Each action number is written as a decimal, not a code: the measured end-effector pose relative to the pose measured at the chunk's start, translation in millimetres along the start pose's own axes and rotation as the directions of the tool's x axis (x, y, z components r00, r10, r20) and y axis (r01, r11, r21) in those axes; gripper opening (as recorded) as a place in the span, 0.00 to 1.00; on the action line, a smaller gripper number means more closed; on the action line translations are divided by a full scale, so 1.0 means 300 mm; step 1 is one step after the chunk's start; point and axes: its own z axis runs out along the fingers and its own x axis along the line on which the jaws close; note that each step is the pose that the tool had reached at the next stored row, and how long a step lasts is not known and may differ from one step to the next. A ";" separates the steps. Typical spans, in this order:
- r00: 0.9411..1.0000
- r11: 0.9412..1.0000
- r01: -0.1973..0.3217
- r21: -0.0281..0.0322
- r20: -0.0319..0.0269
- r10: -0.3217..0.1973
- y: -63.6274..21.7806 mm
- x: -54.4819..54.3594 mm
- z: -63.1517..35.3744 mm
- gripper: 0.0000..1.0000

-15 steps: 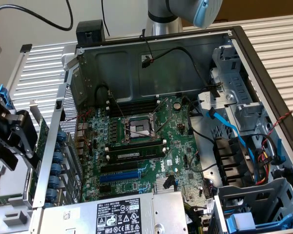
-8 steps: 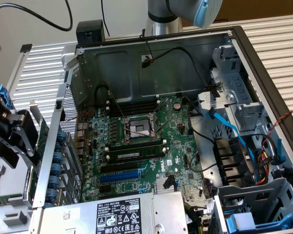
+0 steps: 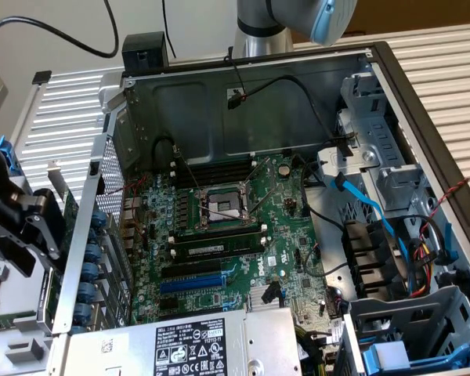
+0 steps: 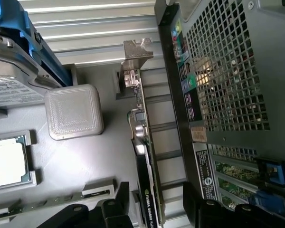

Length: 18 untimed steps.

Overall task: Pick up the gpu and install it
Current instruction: 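Pick up the gpu and move the gpu toward the slot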

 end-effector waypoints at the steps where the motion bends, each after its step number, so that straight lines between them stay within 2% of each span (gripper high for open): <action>1: 1.000 1.000 -0.001 -0.003 0.000 0.001 -0.001 0.001 0.006 0.57; 3: 1.000 1.000 -0.002 -0.010 -0.002 0.002 -0.002 0.002 0.015 0.57; 8: 1.000 0.999 -0.008 -0.045 -0.008 0.008 -0.003 0.005 0.033 0.57; 9: 1.000 0.999 -0.010 -0.050 -0.009 0.009 -0.004 0.006 0.037 0.57; 10: 1.000 0.999 -0.010 -0.052 -0.010 0.010 -0.004 0.006 0.039 0.57; 14: 1.000 0.999 -0.010 -0.052 -0.010 0.009 -0.004 0.006 0.040 0.57; 15: 1.000 0.999 -0.009 -0.049 -0.010 0.009 -0.002 0.007 0.044 0.57; 17: 1.000 0.999 -0.007 -0.039 -0.008 0.007 0.003 0.009 0.050 0.57; 18: 1.000 0.999 -0.007 -0.035 -0.007 0.006 0.003 0.009 0.050 0.57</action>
